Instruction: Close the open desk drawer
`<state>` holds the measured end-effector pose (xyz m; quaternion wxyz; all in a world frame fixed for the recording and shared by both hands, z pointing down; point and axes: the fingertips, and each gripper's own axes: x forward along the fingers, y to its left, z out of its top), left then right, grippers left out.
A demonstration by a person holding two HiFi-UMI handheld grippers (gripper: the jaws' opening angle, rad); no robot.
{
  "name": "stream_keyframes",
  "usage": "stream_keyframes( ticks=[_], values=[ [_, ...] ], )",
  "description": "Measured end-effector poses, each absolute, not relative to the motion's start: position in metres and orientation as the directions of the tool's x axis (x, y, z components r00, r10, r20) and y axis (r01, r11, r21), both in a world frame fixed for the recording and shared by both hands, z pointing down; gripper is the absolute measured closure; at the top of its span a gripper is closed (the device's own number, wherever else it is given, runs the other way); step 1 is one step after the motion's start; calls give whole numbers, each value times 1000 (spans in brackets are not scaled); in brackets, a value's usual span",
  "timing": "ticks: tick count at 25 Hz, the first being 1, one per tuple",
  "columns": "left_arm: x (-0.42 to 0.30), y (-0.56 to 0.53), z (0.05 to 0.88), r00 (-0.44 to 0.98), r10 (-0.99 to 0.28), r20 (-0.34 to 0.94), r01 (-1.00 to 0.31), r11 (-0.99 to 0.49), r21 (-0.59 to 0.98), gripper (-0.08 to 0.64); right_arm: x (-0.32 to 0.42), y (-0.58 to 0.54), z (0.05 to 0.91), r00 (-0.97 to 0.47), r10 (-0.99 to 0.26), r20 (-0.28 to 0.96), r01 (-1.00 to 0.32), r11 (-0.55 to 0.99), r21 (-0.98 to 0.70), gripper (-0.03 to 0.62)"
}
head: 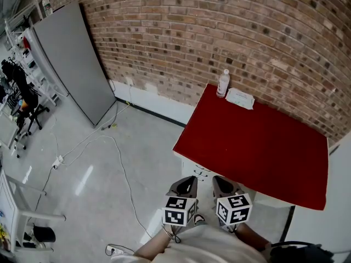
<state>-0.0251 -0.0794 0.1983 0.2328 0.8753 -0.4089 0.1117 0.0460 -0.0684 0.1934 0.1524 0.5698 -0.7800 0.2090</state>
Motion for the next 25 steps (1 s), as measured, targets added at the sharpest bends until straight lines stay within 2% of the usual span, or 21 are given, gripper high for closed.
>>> stream_keyframes(
  ticks=[7, 25],
  values=[
    [-29, -83, 194, 635, -667, 391, -773, -559, 300, 549, 45, -73, 183, -291, -843, 453, -956, 274, -105, 594],
    [-30, -87, 201, 640, -653, 404, -767, -571, 292, 549, 53, -77, 185, -246, -856, 454, -969, 217, -117, 594]
  ],
)
